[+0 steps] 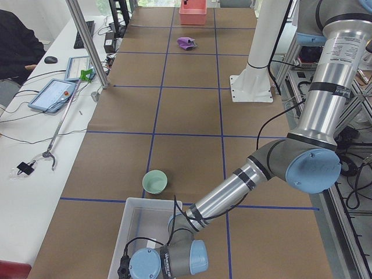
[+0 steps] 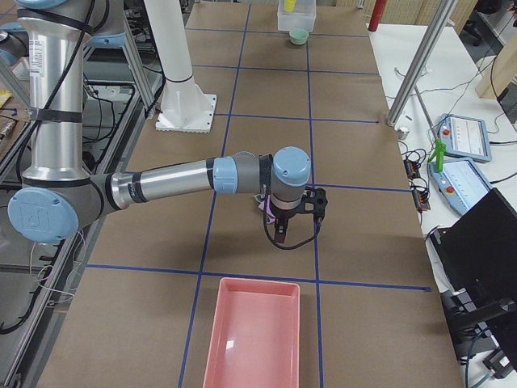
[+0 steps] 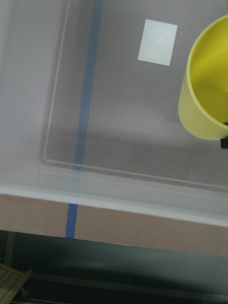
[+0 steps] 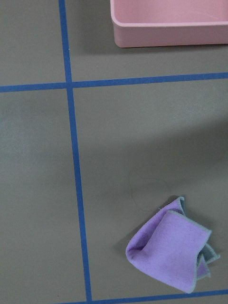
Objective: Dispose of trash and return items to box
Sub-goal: 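Lift the yellow cup with the left gripper and drop it into the clear bin, then move the left gripper back to the pale green bowl and grasp it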
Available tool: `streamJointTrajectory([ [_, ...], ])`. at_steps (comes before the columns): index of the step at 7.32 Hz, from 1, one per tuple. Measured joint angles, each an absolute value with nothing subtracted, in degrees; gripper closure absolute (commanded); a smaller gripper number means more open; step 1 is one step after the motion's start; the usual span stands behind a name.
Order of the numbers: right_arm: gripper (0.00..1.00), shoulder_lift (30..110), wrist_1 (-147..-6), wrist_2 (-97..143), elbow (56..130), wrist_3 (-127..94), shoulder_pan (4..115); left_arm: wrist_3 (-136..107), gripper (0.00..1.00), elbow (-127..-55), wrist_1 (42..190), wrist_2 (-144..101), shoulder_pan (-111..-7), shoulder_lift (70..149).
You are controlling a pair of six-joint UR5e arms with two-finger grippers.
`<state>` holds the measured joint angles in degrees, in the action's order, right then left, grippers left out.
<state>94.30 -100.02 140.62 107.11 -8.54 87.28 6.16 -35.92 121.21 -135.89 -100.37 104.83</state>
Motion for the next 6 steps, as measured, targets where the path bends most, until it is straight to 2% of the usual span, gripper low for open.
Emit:
streamJointTrajectory([
  [4,0.00,94.32,-99.92,141.05,107.11,-8.57,87.27,5.93,0.02,-38.85,124.03,-136.36,-104.68,105.17],
  [6,0.00,95.08,-99.34,141.22,107.11,-8.40,87.28,2.08,0.02,-49.63,118.88,-136.29,-107.07,105.69],
])
